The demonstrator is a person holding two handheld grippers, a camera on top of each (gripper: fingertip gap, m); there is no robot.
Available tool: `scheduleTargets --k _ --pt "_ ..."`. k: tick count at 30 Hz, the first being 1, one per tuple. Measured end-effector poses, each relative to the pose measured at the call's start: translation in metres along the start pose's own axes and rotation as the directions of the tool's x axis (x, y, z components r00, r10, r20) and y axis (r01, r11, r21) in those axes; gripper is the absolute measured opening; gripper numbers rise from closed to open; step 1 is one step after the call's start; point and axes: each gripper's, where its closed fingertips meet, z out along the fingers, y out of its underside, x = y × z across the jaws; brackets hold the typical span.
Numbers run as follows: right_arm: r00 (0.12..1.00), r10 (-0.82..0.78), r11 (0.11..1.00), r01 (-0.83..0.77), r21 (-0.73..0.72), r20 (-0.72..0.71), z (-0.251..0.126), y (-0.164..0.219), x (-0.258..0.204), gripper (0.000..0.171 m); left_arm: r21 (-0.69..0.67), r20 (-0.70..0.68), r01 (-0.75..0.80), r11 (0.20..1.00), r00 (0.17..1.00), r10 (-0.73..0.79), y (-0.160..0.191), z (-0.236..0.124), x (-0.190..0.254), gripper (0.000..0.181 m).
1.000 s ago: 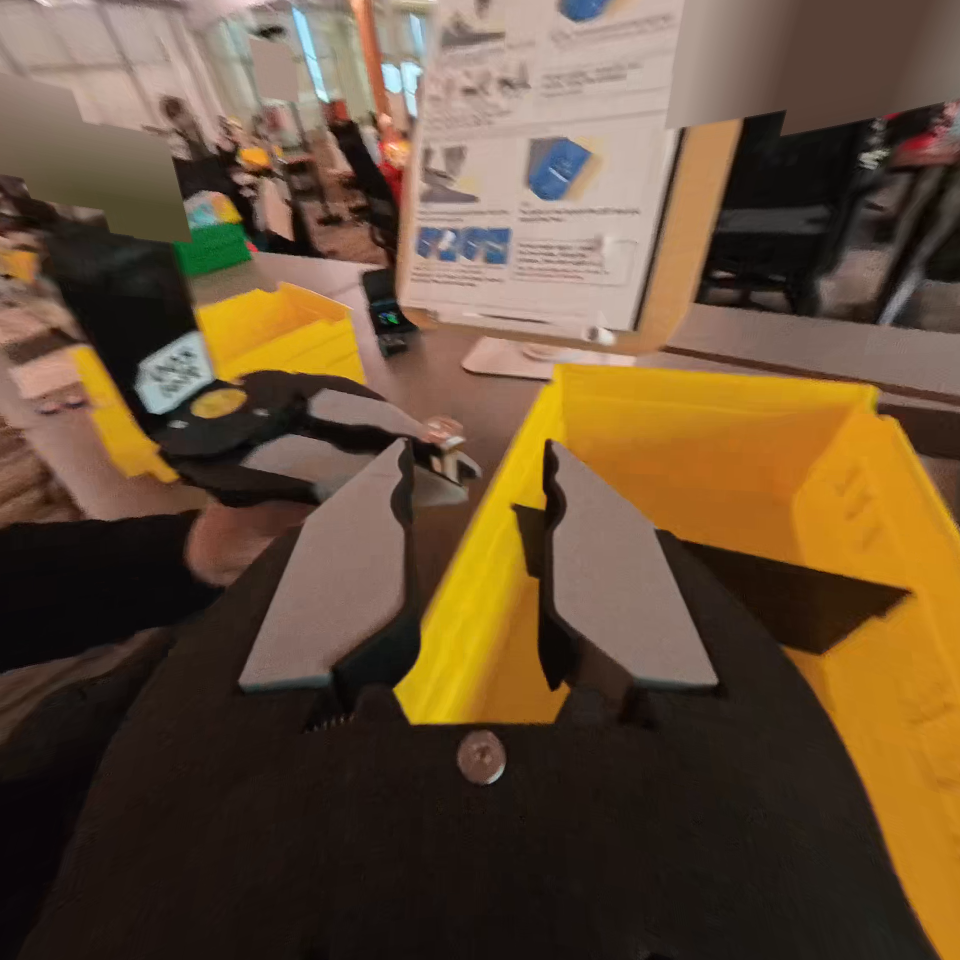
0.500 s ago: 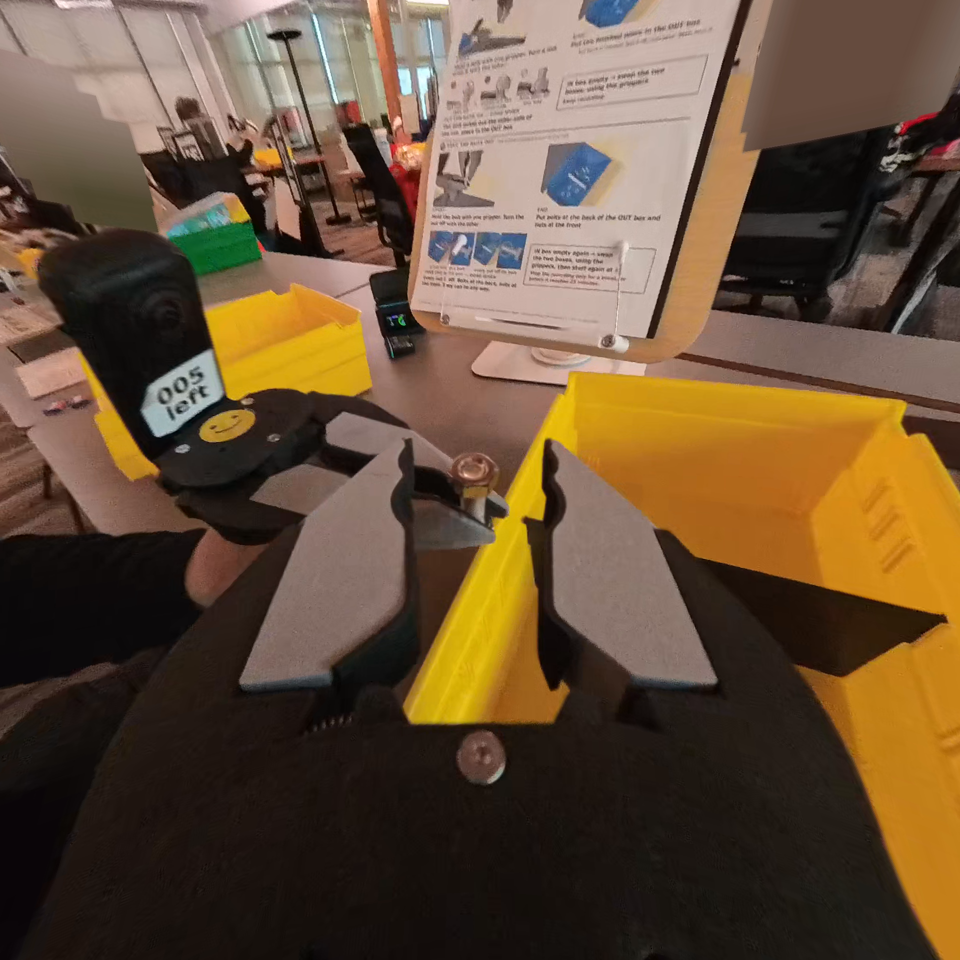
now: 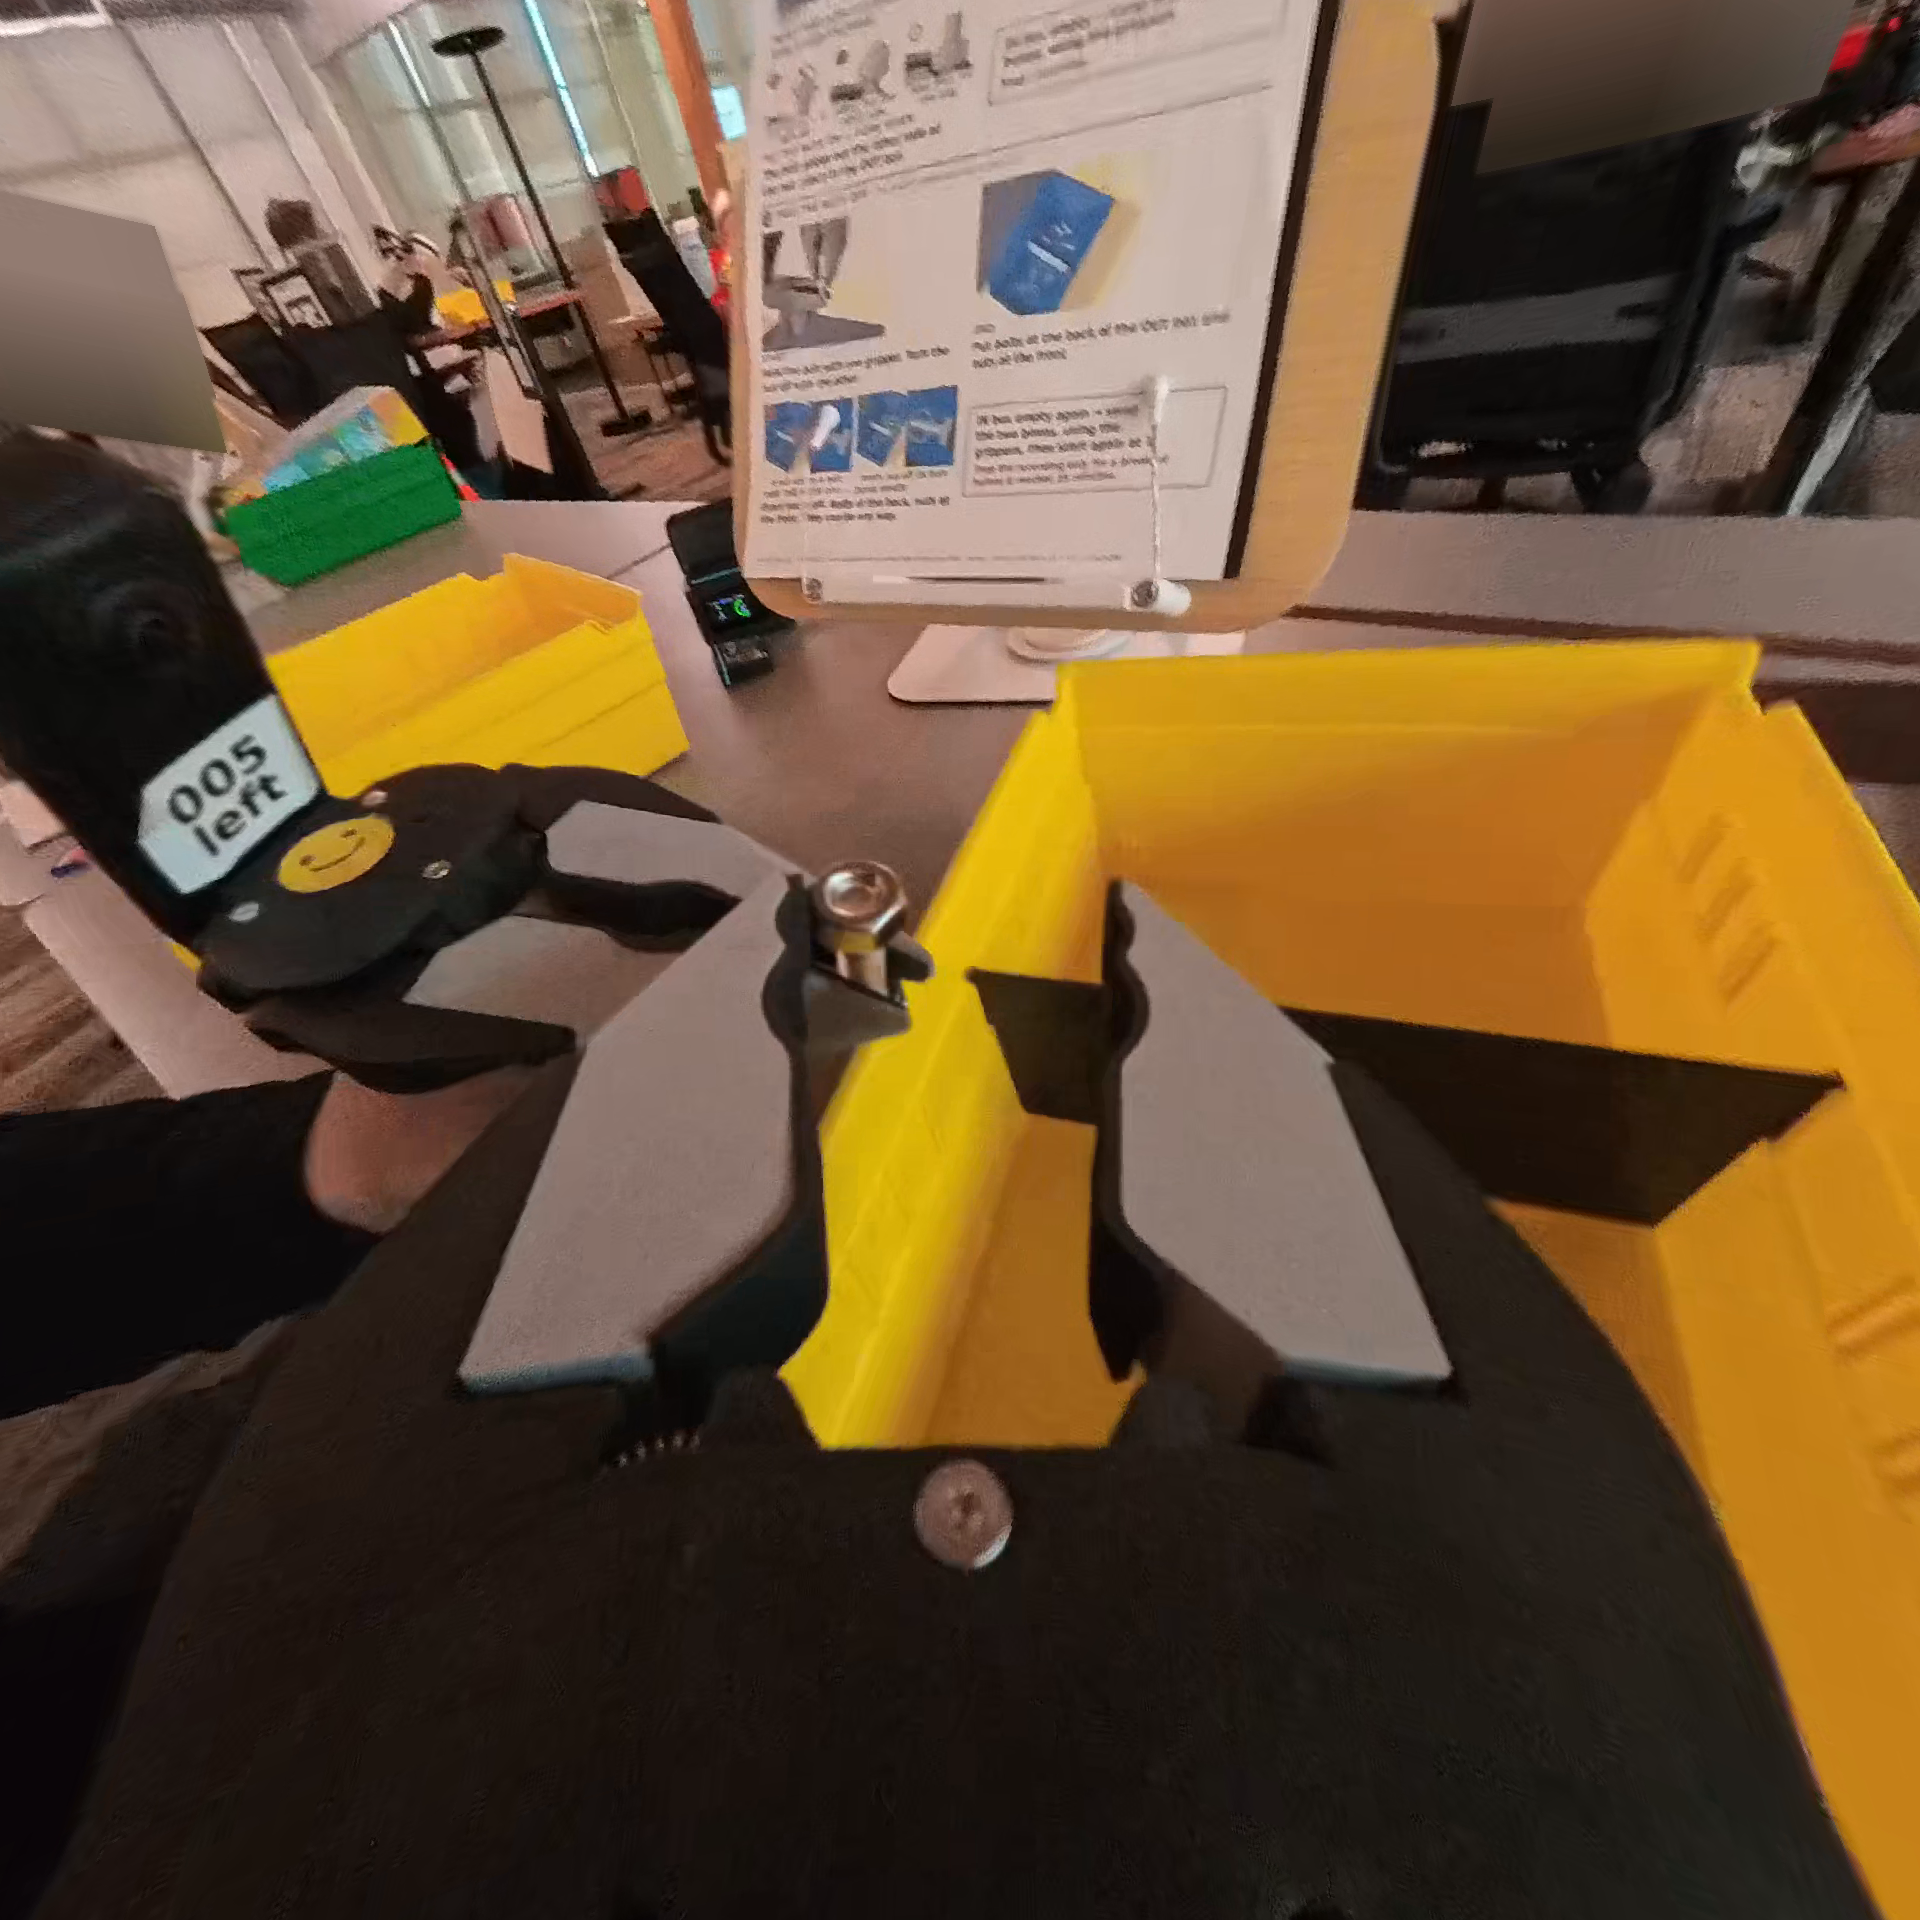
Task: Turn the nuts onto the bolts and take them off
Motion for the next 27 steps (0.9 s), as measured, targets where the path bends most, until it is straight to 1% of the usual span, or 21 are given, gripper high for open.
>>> scheduleTargets --k 1,2,3,4,7,9,11,12,13,14,15,16,17,19,20,21,23,24,25,26,27 --pt "0.999 0.028 0.999 -0.029 -0.026 -0.039 -0.005 0.007 0.011 0.058 -0.016 0.014 0.013 1.000 1.000 -0.013 0.004 0.002 -0.003 0.006" --pt "0.992 0.023 0.999 -0.027 -0.033 -0.124 -0.014 0.012 0.026 0.038 0.003 -0.001 0.026 1.000 1.000 -0.026 0.002 0.001 -0.003 0.006" --pt "0.978 -0.014 1.000 0.009 -0.027 -0.207 -0.023 0.014 0.039 0.025 0.019 -0.005 0.034 0.999 0.999 -0.034 -0.002 0.000 -0.003 0.006" --pt "0.977 -0.028 1.000 0.025 -0.016 -0.211 -0.028 0.012 0.038 0.037 0.027 0.004 0.018 0.999 1.000 -0.018 -0.005 -0.001 -0.003 0.006" --pt "1.000 0.003 0.997 -0.002 0.075 -0.004 -0.025 -0.006 -0.003 0.048 0.020 -0.006 0.001 1.000 1.000 -0.001 -0.004 0.000 0.003 0.006" --pt "0.998 -0.015 0.995 0.009 0.095 0.058 -0.018 -0.015 -0.023 0.050 0.014 0.000 -0.022 1.000 1.000 0.022 -0.002 0.001 0.005 0.006" --pt "0.999 -0.028 0.998 0.026 0.052 0.028 -0.007 -0.009 -0.019 0.047 0.031 0.014 -0.033 0.999 0.999 0.033 -0.006 -0.001 0.005 0.006" --pt "1.000 -0.025 0.999 0.024 0.022 0.002 -0.005 -0.003 -0.013 0.043 0.037 0.028 -0.034 0.999 0.999 0.033 -0.007 -0.003 0.002 0.006" --pt "1.000 -0.010 1.000 0.010 0.004 -0.018 -0.006 0.003 -0.004 0.051 0.032 0.040 -0.033 0.999 0.999 0.032 -0.006 -0.004 -0.001 0.006" --pt "0.998 0.010 1.000 -0.011 -0.007 -0.067 -0.012 0.008 0.007 0.039 0.034 0.034 -0.025 0.999 0.999 0.024 -0.006 -0.005 -0.002 0.006" --pt "0.989 0.007 1.000 -0.008 -0.009 -0.144 -0.021 0.013 0.022 0.031 0.042 0.028 -0.010 0.999 1.000 0.009 -0.007 -0.006 -0.002 0.006" --pt "0.983 0.010 1.000 -0.010 0.000 -0.184 -0.029 0.015 0.031 0.023 0.045 0.025 -0.012 0.999 1.000 0.010 -0.007 -0.007 -0.002 0.006" --pt "0.991 0.025 1.000 -0.022 0.022 -0.131 -0.031 0.013 0.026 0.036 0.041 0.021 -0.017 0.999 1.000 0.016 -0.007 -0.006 -0.001 0.006" --pt "0.998 0.033 0.994 -0.038 0.103 0.055 -0.031 -0.005 -0.015 0.045 0.037 0.002 -0.021 0.999 1.000 0.021 -0.005 -0.003 0.004 0.005" --pt "0.994 0.011 0.992 -0.024 0.126 0.105 -0.029 -0.012 -0.029 0.046 0.037 -0.007 -0.027 0.999 1.000 0.028 -0.005 -0.003 0.007 0.006" --pt "0.992 -0.014 0.992 -0.002 0.129 0.123 -0.025 -0.016 -0.038 0.047 0.043 -0.018 -0.034 0.999 0.999 0.035 -0.005 -0.003 0.011 0.006" --pt "0.993 -0.042 0.994 0.031 0.100 0.107 -0.014 -0.016 -0.041 0.049 0.057 -0.026 -0.044 0.997 0.999 0.045 -0.008 -0.005 0.014 0.006" --pt "0.996 -0.044 0.996 0.038 0.081 0.079 -0.011 -0.013 -0.034 0.044 0.064 -0.027 -0.044 0.997 0.999 0.046 -0.009 -0.007 0.014 0.006" --pt "0.998 -0.037 0.998 0.034 0.061 0.045 -0.010 -0.009 -0.022 0.046 0.053 -0.017 -0.040 0.998 0.999 0.041 -0.008 -0.008 0.011 0.006" --pt "0.999 -0.010 0.999 0.009 0.044 0.037 -0.010 -0.003 -0.015 0.055 0.036 0.000 -0.040 0.999 0.999 0.040 -0.004 -0.009 0.007 0.006" --pt "1.000 0.015 1.000 -0.015 0.019 0.019 -0.013 0.004 -0.007 0.056 0.035 0.003 -0.027 0.999 1.000 0.027 -0.002 -0.011 0.003 0.006"
